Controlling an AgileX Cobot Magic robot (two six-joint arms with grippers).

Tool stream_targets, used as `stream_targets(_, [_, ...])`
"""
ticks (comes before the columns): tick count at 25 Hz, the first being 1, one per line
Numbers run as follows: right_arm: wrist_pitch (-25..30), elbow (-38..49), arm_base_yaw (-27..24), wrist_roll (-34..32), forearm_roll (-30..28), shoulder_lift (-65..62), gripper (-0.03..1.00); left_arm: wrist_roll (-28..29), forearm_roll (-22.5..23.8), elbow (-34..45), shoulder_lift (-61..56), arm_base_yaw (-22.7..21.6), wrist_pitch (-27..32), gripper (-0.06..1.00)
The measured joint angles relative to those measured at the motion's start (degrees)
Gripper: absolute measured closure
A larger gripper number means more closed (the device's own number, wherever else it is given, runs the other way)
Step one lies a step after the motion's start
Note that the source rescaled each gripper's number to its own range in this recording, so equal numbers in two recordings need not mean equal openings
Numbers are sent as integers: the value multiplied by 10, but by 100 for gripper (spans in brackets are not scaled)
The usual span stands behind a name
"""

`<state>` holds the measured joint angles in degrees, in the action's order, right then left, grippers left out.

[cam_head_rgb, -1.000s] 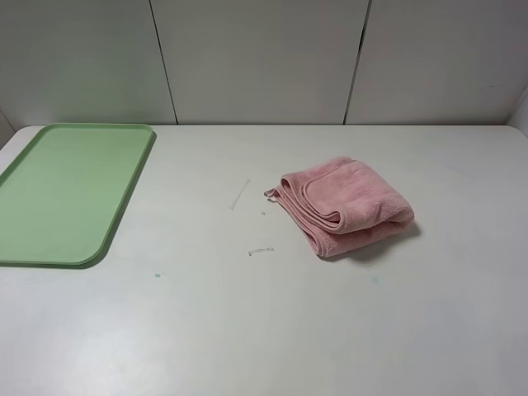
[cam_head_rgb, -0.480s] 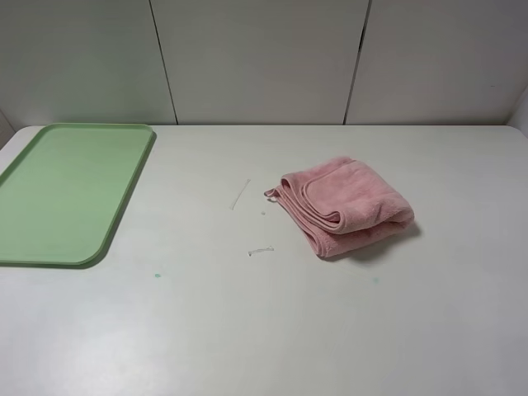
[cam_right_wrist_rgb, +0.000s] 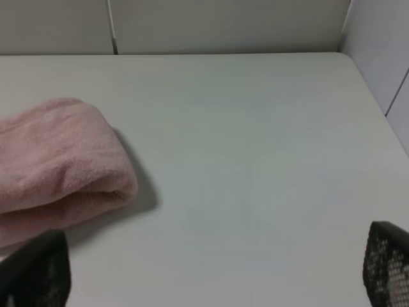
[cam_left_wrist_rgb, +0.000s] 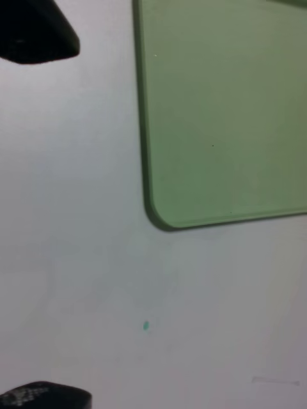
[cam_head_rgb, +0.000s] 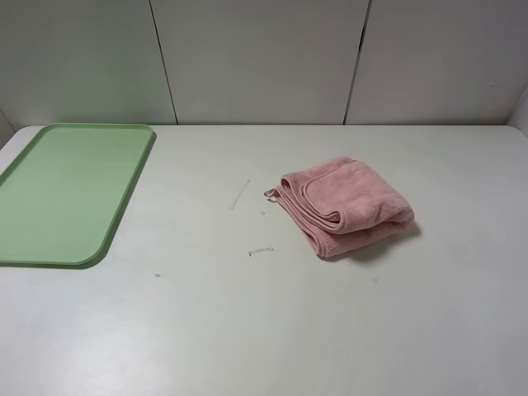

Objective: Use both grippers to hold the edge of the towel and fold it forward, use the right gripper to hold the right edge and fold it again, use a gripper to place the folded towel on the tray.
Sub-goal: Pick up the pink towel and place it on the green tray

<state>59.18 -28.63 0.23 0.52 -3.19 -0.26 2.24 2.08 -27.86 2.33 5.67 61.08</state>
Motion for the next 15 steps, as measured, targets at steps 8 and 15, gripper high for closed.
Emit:
stream_targets(8, [0,0,0,0,0,0,-3,-1,-1,0,5,0,0,-5])
stream_targets(15, [0,0,0,0,0,0,-3,-1,-9,-63,141,0,31,-5])
